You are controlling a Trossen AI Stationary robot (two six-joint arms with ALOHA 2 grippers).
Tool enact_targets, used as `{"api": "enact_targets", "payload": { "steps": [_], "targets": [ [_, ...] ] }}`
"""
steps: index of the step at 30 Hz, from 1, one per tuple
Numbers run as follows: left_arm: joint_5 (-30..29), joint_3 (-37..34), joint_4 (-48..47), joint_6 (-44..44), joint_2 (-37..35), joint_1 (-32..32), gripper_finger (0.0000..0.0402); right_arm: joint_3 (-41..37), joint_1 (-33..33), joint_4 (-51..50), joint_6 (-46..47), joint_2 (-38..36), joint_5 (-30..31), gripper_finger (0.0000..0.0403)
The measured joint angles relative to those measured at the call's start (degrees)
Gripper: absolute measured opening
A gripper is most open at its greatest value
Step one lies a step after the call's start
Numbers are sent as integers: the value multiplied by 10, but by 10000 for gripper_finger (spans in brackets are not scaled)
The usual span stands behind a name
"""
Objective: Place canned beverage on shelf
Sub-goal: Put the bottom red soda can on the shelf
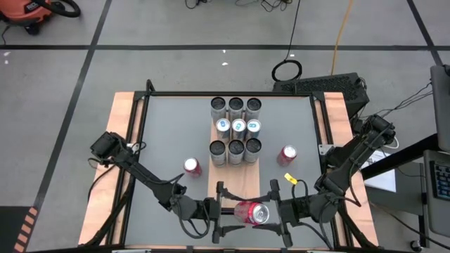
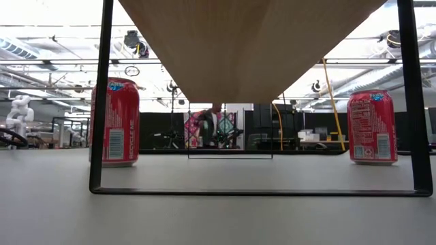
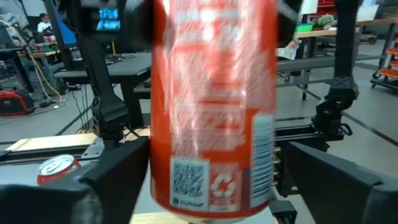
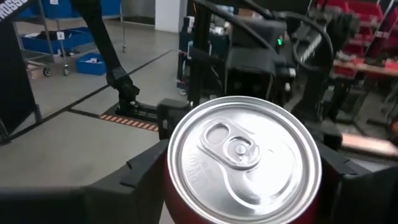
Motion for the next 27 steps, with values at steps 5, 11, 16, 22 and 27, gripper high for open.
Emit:
{"api": "enact_targets", "payload": {
  "steps": [5, 11, 16, 22, 27],
  "targets": [
    [-4, 0, -1, 0, -5, 0, 383, 0, -1, -11, 40, -5, 3, 240],
    [-55, 1, -83, -15, -40, -10, 379, 27, -14, -74, 80, -5, 34, 238],
    [-117, 1, -190, -68, -83, -33, 379, 45, -43, -155, 128, -6, 36, 239],
    [-166, 1, -276, -119, -104, -67, 379, 46, -85, -231, 163, -6, 31, 239],
    [-185, 1, -287, -122, -104, -86, 379, 46, -111, -277, 180, -6, 10, 239]
  ]
}}
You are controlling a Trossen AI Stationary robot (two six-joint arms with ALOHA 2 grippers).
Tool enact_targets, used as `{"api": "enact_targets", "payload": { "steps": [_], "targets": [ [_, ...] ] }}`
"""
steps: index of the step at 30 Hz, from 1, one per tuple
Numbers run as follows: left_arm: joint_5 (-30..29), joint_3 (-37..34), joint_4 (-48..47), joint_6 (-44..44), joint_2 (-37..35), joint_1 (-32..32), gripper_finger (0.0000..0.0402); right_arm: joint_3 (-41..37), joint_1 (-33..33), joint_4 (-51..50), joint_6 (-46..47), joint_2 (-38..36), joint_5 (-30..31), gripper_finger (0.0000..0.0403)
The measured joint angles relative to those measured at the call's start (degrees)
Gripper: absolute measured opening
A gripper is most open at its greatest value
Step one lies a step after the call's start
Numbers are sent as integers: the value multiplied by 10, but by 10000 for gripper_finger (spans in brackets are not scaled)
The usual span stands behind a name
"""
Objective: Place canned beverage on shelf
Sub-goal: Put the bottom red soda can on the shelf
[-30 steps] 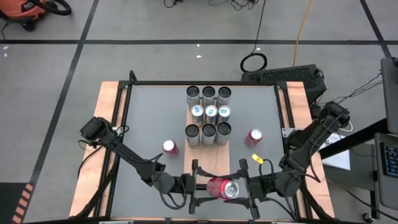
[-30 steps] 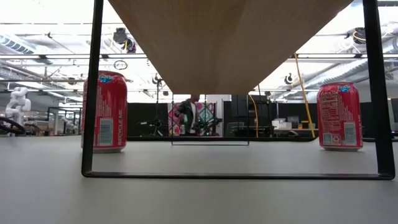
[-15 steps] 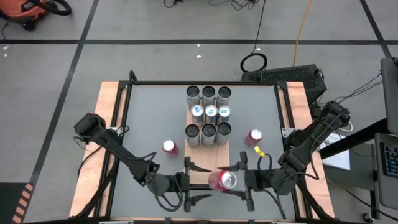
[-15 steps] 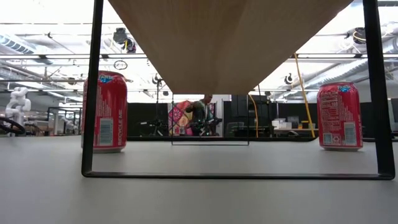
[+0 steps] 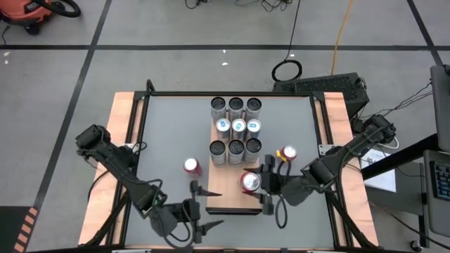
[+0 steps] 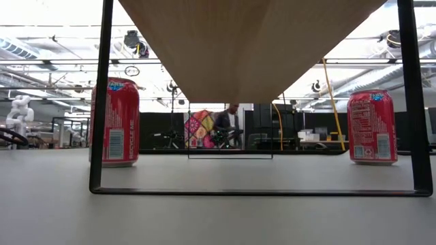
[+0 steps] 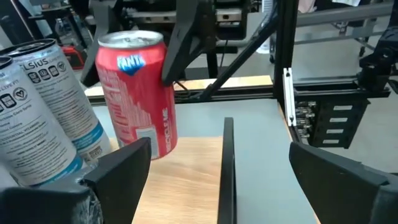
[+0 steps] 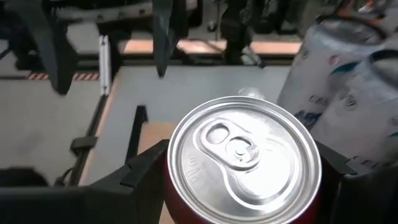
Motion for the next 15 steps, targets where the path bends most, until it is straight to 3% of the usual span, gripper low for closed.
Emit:
{"api": "enact_targets", "payload": {
  "steps": [4, 15],
  "targets": [
    [-2, 0, 0, 0, 0, -4, 379, 0, -13, -26, 9, 0, -41, 240],
    [-3, 0, -11, -15, 0, -2, 379, -22, -17, -35, 26, 0, -42, 240]
  ]
}}
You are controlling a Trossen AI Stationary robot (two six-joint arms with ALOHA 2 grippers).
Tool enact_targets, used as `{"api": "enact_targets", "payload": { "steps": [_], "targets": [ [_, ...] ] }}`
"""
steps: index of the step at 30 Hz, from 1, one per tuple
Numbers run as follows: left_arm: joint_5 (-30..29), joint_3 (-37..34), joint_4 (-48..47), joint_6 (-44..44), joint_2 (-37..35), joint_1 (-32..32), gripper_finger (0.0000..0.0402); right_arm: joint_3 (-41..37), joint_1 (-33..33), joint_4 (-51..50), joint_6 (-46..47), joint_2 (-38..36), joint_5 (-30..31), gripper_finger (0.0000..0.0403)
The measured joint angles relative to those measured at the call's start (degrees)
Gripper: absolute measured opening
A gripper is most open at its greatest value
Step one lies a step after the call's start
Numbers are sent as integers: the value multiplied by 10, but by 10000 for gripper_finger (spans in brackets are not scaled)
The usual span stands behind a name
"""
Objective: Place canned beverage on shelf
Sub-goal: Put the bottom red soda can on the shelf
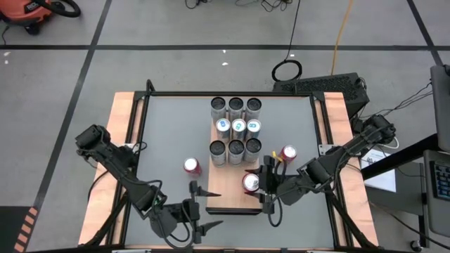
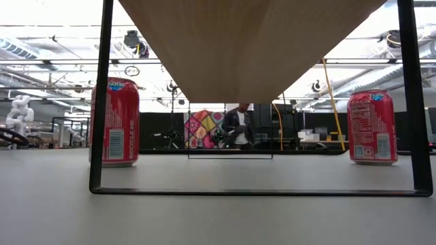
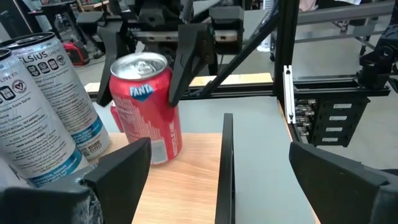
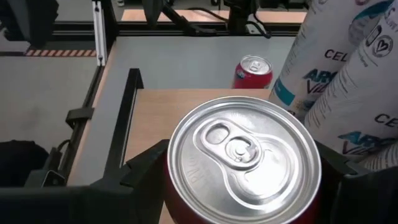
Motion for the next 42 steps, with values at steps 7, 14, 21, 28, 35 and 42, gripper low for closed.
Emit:
{"api": "enact_targets", "payload": {
  "steps": [7, 14, 21, 28, 35, 42],
  "targets": [
    [0, 0, 0, 0, 0, 0, 380, -1, 0, 13, -4, 0, -15, 240],
    [0, 0, 0, 0, 0, 0, 380, -1, 0, 12, -17, 3, -28, 241],
    [3, 0, -1, -1, 0, 0, 380, -1, 0, 17, -18, 7, -40, 241],
    [5, 0, -5, -14, 1, 0, 380, -1, 0, 16, -15, 8, -40, 269],
    [5, 0, -5, -15, 1, 0, 380, -1, 0, 12, -17, 9, -39, 306],
    [5, -1, -6, -15, 1, 0, 380, -1, 0, 11, -17, 4, -39, 310]
  ]
}}
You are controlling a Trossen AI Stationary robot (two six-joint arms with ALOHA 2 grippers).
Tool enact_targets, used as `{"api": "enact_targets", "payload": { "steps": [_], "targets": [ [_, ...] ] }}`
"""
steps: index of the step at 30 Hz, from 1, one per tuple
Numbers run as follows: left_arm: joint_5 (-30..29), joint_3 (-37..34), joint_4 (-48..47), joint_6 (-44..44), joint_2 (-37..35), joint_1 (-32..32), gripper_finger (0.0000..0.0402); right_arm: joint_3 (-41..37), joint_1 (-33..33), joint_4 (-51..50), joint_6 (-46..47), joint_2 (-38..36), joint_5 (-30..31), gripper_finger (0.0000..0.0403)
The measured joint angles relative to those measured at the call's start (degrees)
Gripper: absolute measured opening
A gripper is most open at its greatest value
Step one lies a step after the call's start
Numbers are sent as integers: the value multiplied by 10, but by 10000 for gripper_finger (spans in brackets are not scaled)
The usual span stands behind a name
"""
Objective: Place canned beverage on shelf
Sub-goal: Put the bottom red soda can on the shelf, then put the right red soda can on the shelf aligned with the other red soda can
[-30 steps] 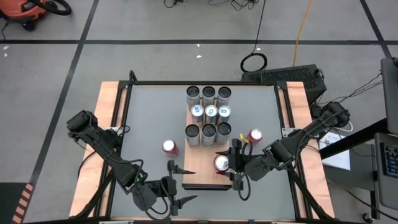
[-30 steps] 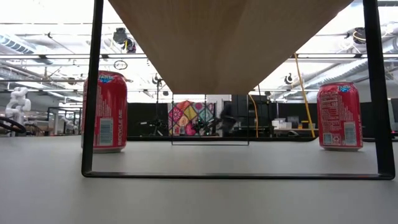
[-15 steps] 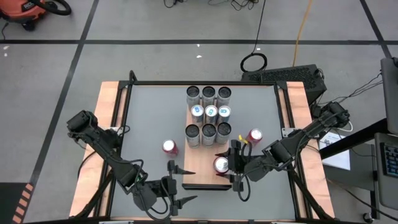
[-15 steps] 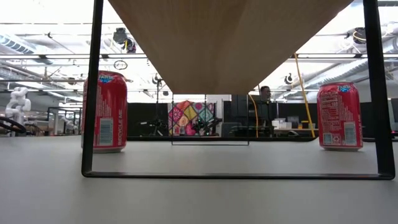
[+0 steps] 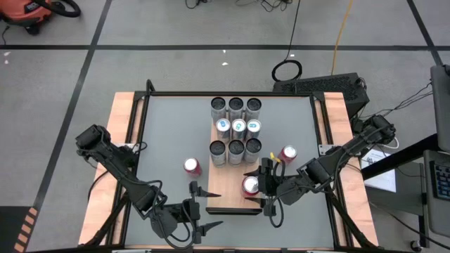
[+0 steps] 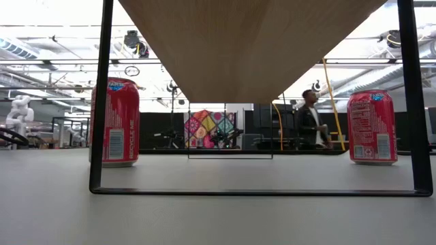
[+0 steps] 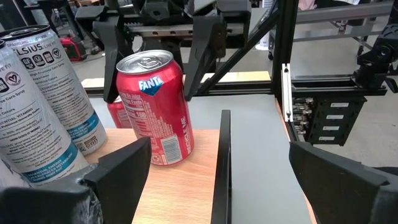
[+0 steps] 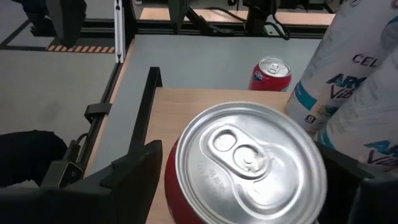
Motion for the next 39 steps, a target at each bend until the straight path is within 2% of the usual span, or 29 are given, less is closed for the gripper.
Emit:
{"api": "enact_targets", "payload": {
  "steps": [14, 20, 22, 25, 30, 34, 39],
  "targets": [
    [0, 0, -1, 0, 0, 0, 380, 0, 19, 15, -4, -67, -2, 311],
    [0, 0, -12, 0, 0, -1, 380, 0, 62, -44, -23, -110, 2, 311],
    [0, 0, -13, 0, 0, 1, 380, 0, 75, -92, -9, -117, 31, 311],
    [0, 0, -14, 0, 0, 6, 380, 0, 90, -180, 35, -121, 108, 308],
    [1, 0, -14, 0, 0, 18, 380, 0, 102, -331, 157, -116, 213, 303],
    [22, 0, -15, 0, 0, 29, 380, -15, 103, -422, 250, -110, 247, 305],
    [33, 0, -21, 0, 0, 40, 380, -91, 102, -428, 323, -129, 253, 318]
  ]
}}
